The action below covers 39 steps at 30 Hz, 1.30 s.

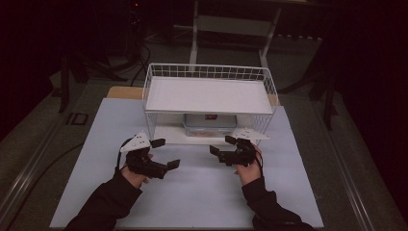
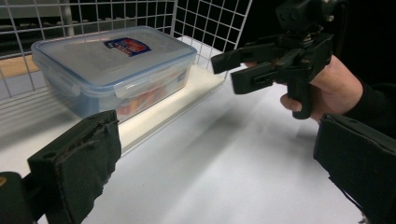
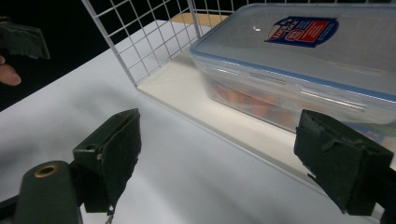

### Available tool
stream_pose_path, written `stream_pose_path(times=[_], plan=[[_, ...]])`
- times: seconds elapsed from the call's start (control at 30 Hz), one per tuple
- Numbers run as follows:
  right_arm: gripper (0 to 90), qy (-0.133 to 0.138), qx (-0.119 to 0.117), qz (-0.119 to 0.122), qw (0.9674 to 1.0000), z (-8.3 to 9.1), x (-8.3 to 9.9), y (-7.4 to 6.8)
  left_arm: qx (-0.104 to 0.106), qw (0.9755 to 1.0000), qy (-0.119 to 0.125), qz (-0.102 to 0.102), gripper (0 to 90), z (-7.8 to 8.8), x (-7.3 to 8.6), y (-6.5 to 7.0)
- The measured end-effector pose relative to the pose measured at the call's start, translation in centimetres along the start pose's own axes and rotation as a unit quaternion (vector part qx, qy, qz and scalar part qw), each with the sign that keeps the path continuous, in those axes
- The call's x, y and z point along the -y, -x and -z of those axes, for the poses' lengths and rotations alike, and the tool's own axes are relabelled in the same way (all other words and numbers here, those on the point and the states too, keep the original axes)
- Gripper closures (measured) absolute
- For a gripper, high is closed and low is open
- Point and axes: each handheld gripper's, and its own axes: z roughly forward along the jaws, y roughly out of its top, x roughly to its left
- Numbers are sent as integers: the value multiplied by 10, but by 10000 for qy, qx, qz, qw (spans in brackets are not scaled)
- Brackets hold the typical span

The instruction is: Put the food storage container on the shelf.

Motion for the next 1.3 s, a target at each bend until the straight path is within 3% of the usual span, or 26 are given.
stream_pose_path(times=[0.43, 0.63, 0.87, 1.13, 1.3], plan=[[150, -5, 11, 249, 9997, 42, 16, -9, 2, 9999, -88, 132, 10, 19, 13, 8], [150, 44, -7, 293, 9996, 63, 23, -15, 120, 9998, -93, 145, 10, 26, 22, 12], [150, 45, 115, 384, 9992, 85, 33, -17, 154, 9995, 89, 245, 10, 40, 31, 13], [159, -64, 219, 511, 9984, 99, 45, -14, 120, 9995, 83, 267, 10, 46, 42, 14], [144, -116, 28, 481, 9988, 103, 52, -12, 76, 9998, 46, 157, 10, 50, 46, 16]])
